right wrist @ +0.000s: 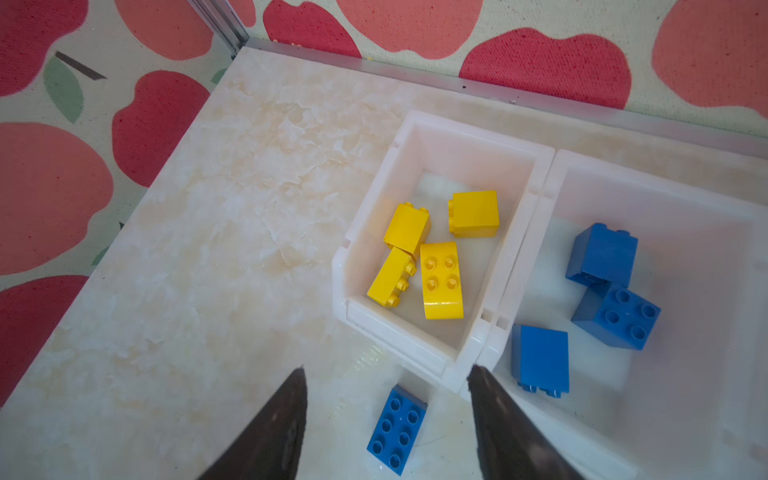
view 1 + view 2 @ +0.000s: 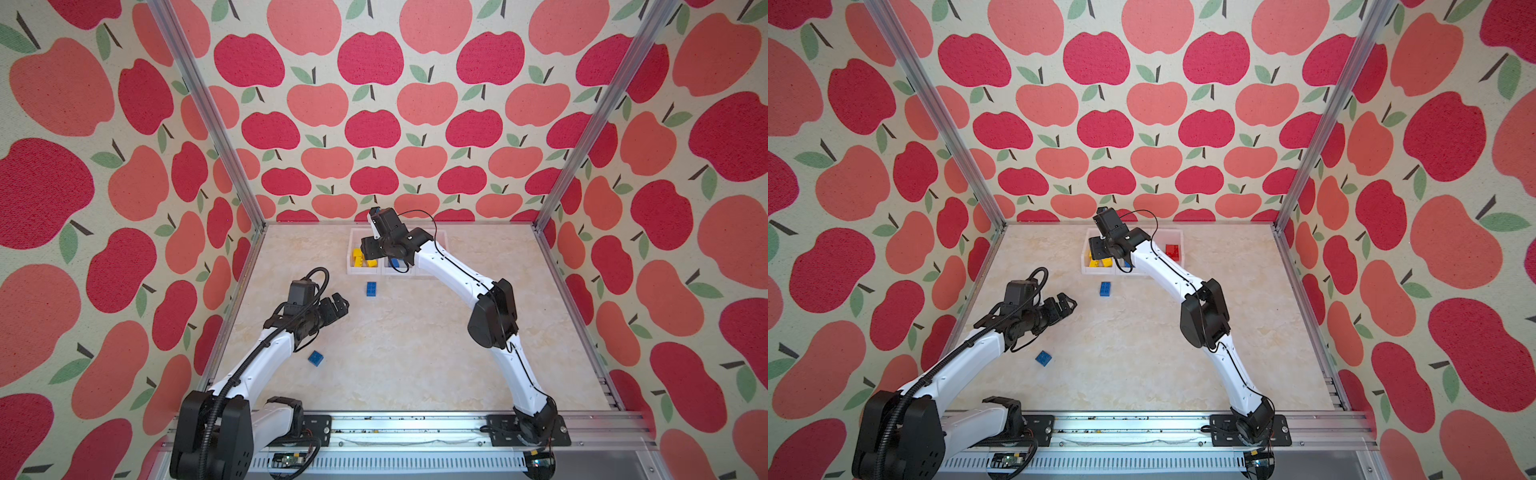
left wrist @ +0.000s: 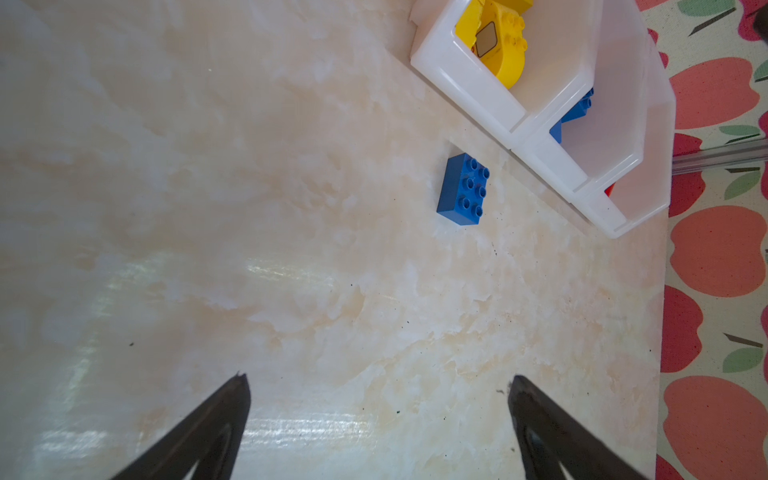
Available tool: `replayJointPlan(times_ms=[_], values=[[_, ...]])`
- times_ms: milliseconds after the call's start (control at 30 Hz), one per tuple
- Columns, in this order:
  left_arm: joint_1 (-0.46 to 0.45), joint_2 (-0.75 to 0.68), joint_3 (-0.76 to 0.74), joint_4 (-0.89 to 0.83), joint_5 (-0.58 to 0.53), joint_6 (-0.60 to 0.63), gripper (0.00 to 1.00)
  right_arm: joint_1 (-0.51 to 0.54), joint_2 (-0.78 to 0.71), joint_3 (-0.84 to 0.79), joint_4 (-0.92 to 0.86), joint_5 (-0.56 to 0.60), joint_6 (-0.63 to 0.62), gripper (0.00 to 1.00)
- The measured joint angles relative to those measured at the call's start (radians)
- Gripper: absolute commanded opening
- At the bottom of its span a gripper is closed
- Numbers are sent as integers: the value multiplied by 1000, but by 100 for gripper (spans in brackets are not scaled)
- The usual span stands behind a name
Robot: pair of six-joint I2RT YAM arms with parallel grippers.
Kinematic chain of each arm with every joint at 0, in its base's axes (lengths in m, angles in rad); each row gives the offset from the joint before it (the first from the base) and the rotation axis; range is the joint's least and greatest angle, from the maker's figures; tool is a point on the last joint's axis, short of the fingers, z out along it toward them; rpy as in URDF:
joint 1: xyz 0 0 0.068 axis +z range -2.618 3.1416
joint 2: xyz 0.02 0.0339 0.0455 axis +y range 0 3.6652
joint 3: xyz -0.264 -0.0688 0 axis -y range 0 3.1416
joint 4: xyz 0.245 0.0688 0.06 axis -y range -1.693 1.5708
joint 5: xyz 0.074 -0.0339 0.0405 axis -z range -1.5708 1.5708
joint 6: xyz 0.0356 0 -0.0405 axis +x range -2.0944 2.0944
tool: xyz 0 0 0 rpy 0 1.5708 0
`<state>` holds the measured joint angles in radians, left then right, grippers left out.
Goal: Sort the legos into containers by color
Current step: 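Move the right gripper down over the blue brick beside the bin, then close the right gripper on the blue 2x3 brick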
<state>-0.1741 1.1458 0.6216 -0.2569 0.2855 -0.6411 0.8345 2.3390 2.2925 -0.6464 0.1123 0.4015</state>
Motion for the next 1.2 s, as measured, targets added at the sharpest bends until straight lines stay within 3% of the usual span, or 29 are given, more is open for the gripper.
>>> replayJointPlan(times_ms=[267, 867, 1200], values=[[0, -12, 0, -5, -1, 3, 99, 39, 0, -48, -119, 13, 55, 75], [0, -29, 0, -5, -1, 3, 99, 89, 51, -37, -217, 44, 184, 76], [0, -29, 0, -5, -1, 3, 99, 89, 136, 11, -235, 63, 200, 70]])
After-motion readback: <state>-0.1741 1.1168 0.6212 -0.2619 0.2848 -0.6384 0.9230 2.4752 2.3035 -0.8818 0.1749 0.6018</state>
